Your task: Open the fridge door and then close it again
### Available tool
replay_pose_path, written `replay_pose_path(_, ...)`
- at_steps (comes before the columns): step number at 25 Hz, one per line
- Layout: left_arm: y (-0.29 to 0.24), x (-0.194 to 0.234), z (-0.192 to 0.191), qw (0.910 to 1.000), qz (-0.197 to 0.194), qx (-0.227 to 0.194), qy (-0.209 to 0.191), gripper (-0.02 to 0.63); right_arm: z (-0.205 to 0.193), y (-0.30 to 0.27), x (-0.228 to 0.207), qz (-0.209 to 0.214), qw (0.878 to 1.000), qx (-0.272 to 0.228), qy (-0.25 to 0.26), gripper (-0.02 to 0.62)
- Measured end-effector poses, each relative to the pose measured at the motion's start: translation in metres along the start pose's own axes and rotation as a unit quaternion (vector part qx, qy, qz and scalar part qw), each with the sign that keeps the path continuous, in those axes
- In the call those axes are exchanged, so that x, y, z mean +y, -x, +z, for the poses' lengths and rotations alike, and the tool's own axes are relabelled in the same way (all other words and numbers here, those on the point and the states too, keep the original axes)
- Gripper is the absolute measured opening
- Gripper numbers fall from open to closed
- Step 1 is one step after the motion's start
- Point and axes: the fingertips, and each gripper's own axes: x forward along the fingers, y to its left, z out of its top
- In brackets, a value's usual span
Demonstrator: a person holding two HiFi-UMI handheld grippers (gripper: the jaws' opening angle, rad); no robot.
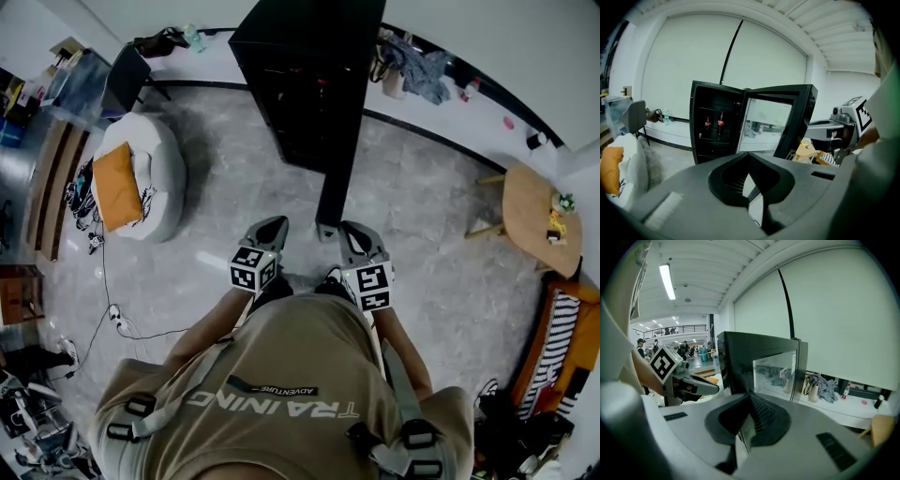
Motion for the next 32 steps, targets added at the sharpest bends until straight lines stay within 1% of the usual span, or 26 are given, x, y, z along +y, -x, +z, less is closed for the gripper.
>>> replay_pose_path(5, 0.006, 0.020, 0.010, 1.0000, -0.004, -0.006, -0.006, 0.000, 0.003, -0.010, 0.013, -0.005, 1.000, 0.003, -0.005, -0.005)
replay_pose_path(12, 0.019, 0.060, 0.015, 0.9999, -0.007, -0.008, -0.009, 0.000, 0.015, -0.034, 0.039, -0.018, 1.000, 0.002, -0.010, -0.003)
replay_pose_path(17, 0.027, 0.089, 0.020, 0.9998, -0.014, -0.004, -0.013, 0.000, 0.026, -0.053, 0.052, -0.031, 0.999, 0.002, -0.012, -0.003)
replay_pose_path(27, 0.036, 0.144, 0.035, 0.9990, -0.030, -0.007, -0.032, 0.001, 0.043, -0.091, 0.072, -0.064, 0.998, -0.007, -0.024, -0.003)
replay_pose_path(32, 0.042, 0.164, 0.037, 0.9985, -0.039, -0.006, -0.039, 0.000, 0.048, -0.106, 0.079, -0.079, 0.997, -0.008, -0.024, -0.003)
